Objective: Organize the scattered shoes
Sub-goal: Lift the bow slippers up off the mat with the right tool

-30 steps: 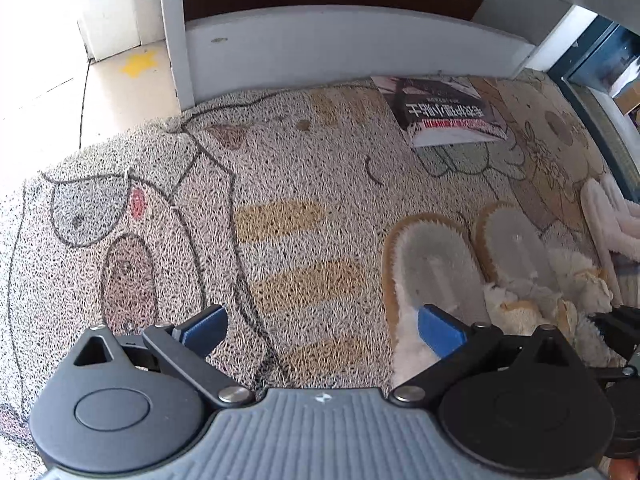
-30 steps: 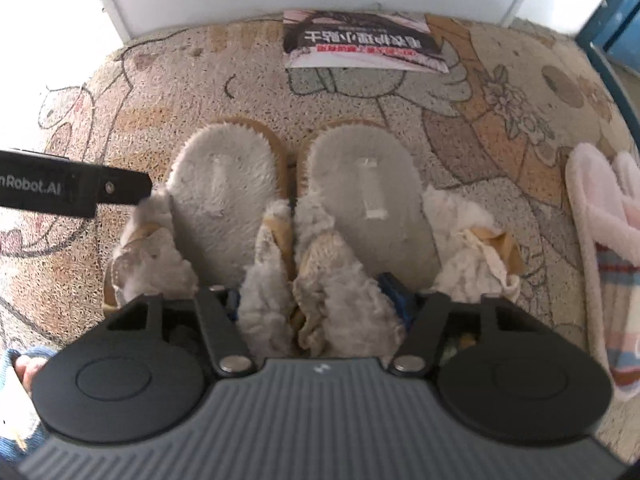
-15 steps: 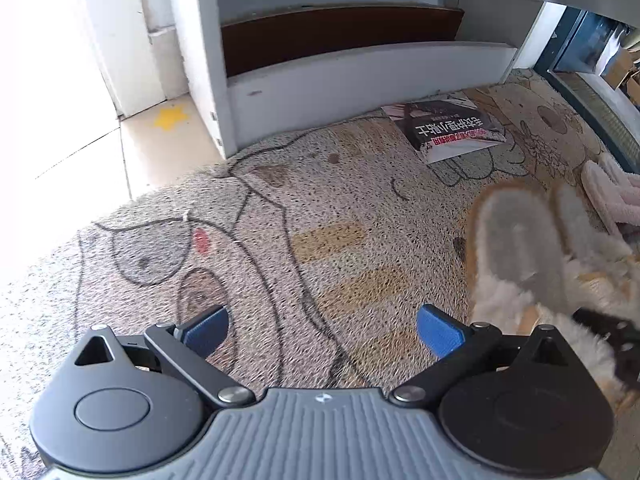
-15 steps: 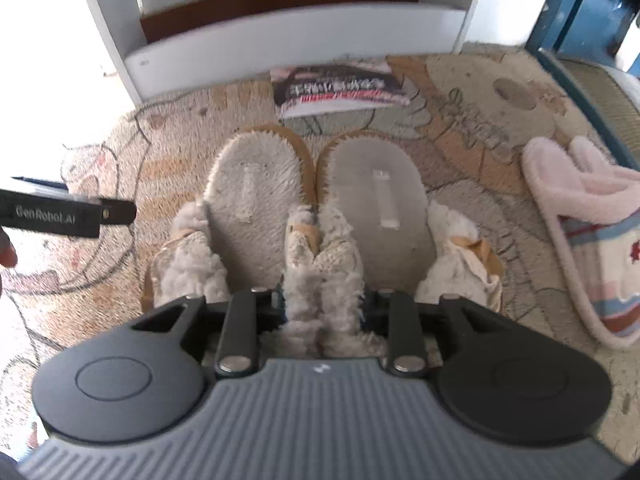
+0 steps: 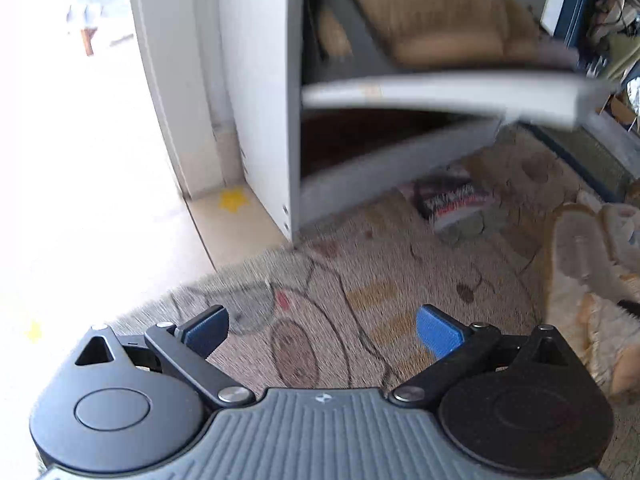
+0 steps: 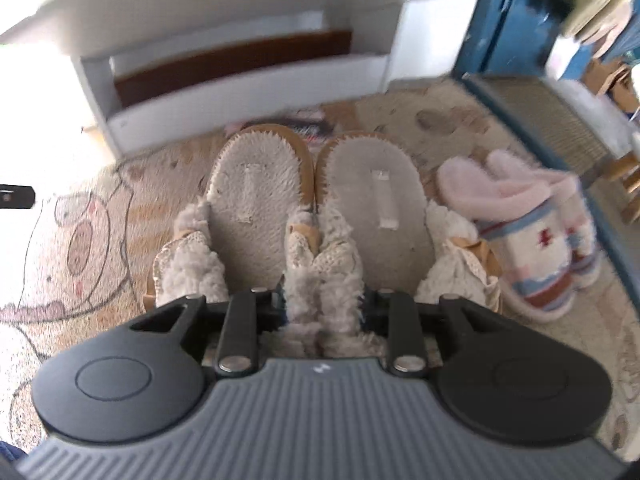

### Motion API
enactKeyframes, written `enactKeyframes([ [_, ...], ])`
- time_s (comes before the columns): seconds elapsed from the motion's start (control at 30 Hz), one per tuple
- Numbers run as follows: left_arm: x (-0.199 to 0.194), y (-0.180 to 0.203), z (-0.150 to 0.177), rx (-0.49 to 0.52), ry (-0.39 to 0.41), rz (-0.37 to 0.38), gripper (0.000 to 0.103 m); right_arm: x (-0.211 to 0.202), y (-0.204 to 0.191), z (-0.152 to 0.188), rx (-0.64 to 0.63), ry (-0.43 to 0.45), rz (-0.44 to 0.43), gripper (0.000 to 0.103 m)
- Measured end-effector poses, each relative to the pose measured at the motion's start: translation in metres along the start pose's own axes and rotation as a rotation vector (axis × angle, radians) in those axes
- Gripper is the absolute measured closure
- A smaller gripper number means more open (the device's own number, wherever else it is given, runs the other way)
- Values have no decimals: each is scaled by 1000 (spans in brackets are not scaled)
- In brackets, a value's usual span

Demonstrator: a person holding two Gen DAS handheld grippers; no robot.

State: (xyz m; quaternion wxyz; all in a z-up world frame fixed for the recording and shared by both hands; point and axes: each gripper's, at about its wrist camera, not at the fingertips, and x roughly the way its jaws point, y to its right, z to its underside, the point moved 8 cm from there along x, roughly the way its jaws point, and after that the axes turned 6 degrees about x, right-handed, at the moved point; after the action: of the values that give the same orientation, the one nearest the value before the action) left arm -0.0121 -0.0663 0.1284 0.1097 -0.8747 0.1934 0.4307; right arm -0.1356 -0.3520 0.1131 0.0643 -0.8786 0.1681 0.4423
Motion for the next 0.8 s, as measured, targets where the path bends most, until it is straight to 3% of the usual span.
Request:
enactKeyframes([
  [0.3,-82,-4,-55,-9,148,79,1,-72,45,-52,44,149,78,77],
  [0.47,-113,10,-84,10,218,136,0,-122,66,-76,62,224,57,77],
  [0.8,-126,6,-93,-22,240,145,0,-284,79,-168,-29,409,66,77],
])
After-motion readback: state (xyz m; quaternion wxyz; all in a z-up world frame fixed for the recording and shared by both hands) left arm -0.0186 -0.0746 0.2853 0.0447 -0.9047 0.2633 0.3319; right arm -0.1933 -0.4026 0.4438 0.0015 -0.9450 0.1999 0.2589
